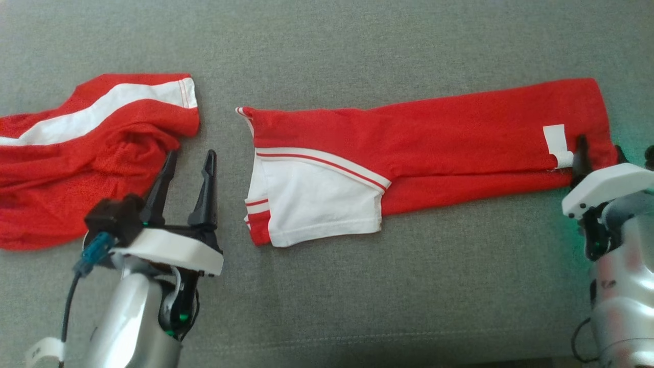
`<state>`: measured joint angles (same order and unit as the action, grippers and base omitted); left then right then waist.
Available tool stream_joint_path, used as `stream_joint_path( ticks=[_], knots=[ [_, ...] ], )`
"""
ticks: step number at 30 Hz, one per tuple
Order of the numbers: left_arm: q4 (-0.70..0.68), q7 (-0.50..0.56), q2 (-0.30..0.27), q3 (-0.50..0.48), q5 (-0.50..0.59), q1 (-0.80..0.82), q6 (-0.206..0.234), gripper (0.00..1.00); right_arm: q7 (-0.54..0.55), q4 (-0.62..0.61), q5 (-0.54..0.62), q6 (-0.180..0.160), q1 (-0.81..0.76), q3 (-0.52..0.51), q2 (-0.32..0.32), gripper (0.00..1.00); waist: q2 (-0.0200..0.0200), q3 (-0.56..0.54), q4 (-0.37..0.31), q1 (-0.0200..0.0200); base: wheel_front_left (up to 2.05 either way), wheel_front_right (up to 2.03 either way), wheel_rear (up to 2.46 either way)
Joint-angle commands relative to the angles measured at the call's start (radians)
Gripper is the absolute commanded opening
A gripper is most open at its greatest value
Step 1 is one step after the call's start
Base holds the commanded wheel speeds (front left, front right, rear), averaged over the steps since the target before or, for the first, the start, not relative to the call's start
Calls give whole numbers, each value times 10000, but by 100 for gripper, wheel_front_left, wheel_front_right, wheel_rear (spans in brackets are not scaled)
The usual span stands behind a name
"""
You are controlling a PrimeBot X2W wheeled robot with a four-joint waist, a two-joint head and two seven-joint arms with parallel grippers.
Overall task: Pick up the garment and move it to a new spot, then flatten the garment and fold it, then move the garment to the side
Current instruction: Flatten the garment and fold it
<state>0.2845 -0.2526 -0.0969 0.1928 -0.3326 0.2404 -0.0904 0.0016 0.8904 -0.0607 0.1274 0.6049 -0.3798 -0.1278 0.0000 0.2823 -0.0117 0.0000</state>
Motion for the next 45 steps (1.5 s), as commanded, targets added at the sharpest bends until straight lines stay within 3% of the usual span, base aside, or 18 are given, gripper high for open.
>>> stream_joint_path(
  ticks=[1,20,21,22,30,34,38,45],
  knots=[
    [-294,-91,-89,-453,123,519,-104,100,33,-230,149,33,305,114,141,100,0,72,-9,0,0,0,0],
    [-244,-91,58,-1117,381,985,-317,100,658,-567,14,33,281,319,472,100,0,571,-142,0,0,0,0],
    [-243,-91,52,-1145,389,1023,-324,100,689,-583,-28,33,276,319,481,37,0,581,-148,0,0,0,0],
    [-243,-91,50,-1176,396,1053,-330,100,714,-600,-69,33,271,312,488,0,0,584,-156,0,0,0,0],
    [-192,-91,58,-1369,457,1040,-366,100,870,-677,57,33,212,-234,140,0,0,414,-235,0,0,0,0],
    [-193,-91,86,-1391,464,965,-378,100,633,-1024,1817,33,112,-1418,-459,0,0,298,-215,0,0,0,0],
    [-195,-91,109,-1410,463,889,-386,100,511,-1609,3166,33,353,-2893,54,0,0,181,-187,0,0,0,0],
    [-104,-91,185,-1433,478,629,-394,100,394,-1654,3592,33,726,-3079,677,0,0,-240,-183,0,0,0,0]
  ],
)
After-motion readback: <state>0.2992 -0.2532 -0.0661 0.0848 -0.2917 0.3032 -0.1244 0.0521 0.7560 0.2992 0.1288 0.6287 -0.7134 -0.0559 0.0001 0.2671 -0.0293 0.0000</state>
